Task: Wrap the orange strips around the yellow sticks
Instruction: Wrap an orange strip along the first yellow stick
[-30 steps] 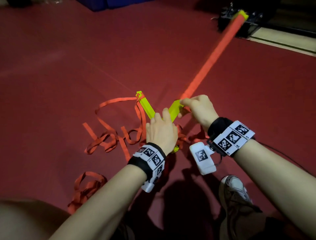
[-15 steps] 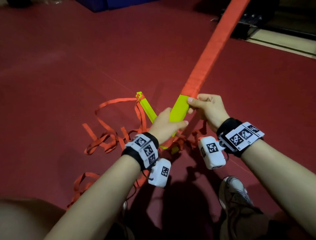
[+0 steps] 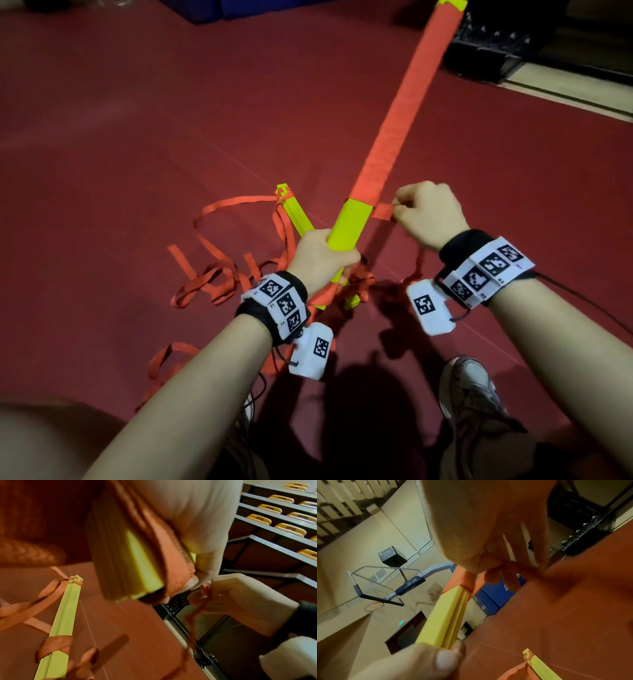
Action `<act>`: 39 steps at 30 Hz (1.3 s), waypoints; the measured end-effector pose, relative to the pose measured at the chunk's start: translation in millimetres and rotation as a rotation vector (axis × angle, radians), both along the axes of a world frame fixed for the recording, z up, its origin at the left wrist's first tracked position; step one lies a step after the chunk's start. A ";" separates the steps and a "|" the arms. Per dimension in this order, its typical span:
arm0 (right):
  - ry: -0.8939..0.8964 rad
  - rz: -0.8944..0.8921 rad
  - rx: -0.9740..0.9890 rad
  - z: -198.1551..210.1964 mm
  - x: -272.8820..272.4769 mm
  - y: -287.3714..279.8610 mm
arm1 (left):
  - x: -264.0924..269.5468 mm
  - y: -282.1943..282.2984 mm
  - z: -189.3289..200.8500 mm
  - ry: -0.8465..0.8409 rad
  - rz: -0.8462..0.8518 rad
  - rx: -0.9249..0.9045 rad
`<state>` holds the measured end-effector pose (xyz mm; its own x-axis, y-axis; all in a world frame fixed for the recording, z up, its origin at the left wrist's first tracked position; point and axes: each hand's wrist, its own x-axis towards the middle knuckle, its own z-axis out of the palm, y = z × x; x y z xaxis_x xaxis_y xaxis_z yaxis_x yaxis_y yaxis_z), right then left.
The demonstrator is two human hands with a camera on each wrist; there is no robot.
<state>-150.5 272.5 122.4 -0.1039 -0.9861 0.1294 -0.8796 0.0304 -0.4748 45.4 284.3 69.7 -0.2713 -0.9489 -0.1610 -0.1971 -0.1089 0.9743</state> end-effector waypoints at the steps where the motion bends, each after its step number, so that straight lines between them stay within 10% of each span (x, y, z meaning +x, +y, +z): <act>1: 0.035 -0.006 -0.007 -2.0 0.8 -0.1 | -1.2 -0.4 -0.1 -0.024 0.018 -0.018; 7: -0.242 -0.012 -0.071 2.1 -5.3 -2.2 | -6.2 -2.5 0.7 -0.108 0.039 -0.122; 18: -0.219 -0.128 0.100 -16.8 -11.3 -2.2 | -15.7 -0.5 6.0 0.042 0.140 -0.155; 25: -0.850 -0.110 -0.081 0.8 0.4 -5.6 | -8.4 -5.4 1.1 -0.033 0.170 -0.177; 39: -0.313 0.134 -0.068 3.2 5.5 0.3 | -1.7 -11.0 1.9 -0.143 0.248 -0.230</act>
<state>-145.0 272.8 125.6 -0.0188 -0.9840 0.1774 -0.6850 -0.1166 -0.7192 43.7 273.3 71.6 -0.0186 -0.9988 0.0445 -0.3280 0.0481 0.9434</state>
